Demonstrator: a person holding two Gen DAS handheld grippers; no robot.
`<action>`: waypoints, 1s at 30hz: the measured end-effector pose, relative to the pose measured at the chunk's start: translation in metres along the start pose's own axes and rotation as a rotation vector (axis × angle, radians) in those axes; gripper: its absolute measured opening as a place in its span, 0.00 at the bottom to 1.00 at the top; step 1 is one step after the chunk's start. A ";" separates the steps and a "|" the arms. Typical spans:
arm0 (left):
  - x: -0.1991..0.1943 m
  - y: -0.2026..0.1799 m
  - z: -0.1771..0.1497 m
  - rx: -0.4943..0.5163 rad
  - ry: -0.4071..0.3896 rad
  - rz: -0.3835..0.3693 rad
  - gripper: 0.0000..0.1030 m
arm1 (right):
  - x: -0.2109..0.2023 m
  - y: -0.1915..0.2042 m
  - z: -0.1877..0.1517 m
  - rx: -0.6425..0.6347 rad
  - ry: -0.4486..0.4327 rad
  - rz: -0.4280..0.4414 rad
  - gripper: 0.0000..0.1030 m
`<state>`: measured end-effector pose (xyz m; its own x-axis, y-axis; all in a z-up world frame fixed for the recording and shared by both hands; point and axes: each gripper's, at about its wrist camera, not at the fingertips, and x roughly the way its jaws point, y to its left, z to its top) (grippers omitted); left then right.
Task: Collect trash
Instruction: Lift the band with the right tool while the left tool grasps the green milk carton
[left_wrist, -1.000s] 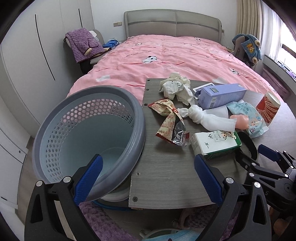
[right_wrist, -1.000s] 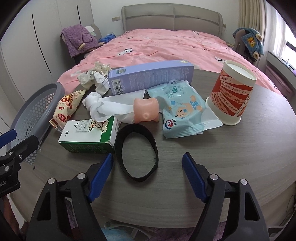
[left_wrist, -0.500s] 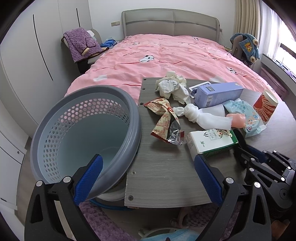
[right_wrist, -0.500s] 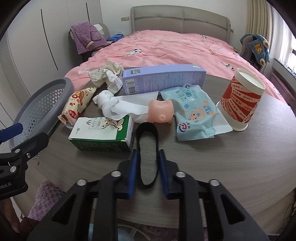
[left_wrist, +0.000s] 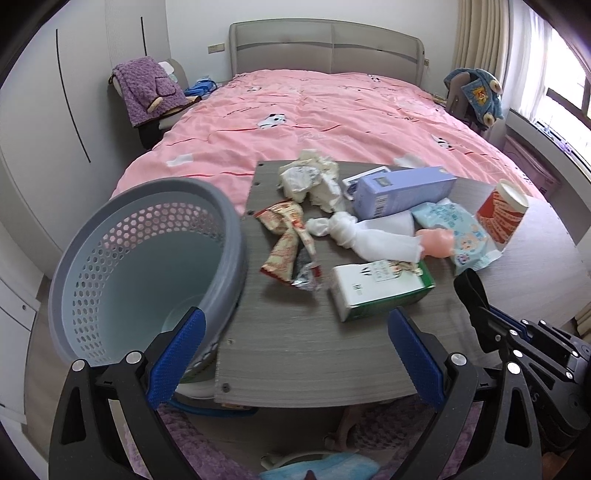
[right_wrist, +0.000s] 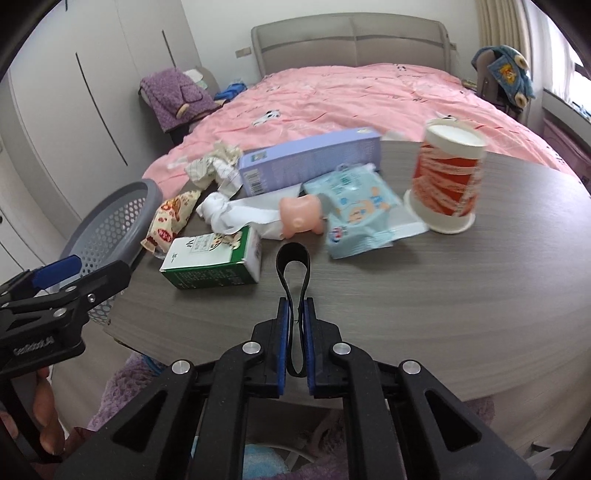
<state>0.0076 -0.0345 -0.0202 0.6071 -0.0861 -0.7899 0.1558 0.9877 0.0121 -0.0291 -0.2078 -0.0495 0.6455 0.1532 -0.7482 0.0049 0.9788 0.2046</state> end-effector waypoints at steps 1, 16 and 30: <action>0.000 -0.004 0.001 0.005 0.001 -0.006 0.92 | -0.003 -0.002 0.000 0.004 -0.006 -0.001 0.08; 0.027 -0.060 0.014 0.063 0.058 -0.032 0.92 | -0.015 -0.052 -0.008 0.094 -0.037 0.030 0.08; 0.060 -0.077 0.018 0.067 0.094 0.045 0.92 | -0.009 -0.068 -0.010 0.130 -0.029 0.059 0.08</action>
<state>0.0462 -0.1184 -0.0571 0.5393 -0.0256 -0.8418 0.1838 0.9790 0.0880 -0.0425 -0.2746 -0.0628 0.6691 0.2042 -0.7146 0.0639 0.9421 0.3291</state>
